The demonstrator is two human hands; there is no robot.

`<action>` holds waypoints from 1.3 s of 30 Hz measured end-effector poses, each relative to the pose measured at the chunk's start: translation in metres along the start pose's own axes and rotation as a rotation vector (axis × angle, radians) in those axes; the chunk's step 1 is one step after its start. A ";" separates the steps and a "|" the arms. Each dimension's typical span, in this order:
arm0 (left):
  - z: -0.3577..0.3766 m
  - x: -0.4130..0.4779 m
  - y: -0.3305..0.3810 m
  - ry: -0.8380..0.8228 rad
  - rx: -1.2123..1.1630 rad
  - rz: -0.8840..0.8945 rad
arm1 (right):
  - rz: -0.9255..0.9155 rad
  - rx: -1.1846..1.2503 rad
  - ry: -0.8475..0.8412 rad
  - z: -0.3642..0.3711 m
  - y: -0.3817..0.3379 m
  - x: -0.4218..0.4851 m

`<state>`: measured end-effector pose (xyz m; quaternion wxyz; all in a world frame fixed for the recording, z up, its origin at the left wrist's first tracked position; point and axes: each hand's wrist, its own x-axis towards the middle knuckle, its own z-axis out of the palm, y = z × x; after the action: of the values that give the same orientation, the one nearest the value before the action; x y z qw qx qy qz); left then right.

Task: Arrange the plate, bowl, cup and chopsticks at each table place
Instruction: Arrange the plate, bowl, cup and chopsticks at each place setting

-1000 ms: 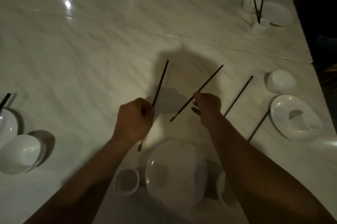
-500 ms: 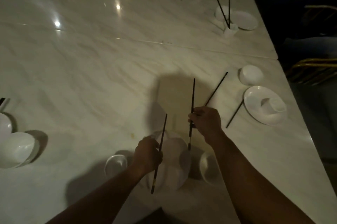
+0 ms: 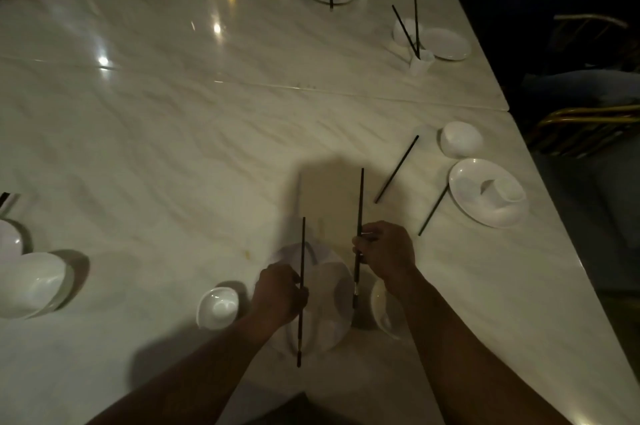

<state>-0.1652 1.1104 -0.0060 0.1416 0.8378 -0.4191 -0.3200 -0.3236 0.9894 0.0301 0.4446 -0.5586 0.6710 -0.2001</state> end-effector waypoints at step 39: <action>-0.056 0.016 -0.044 0.090 0.068 0.315 | -0.226 -0.511 -0.169 0.068 0.016 -0.082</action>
<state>-0.0947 1.1221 0.0072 0.1802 0.7796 -0.5489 -0.2416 -0.2782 1.0855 0.0130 0.3188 -0.7385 0.5936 -0.0256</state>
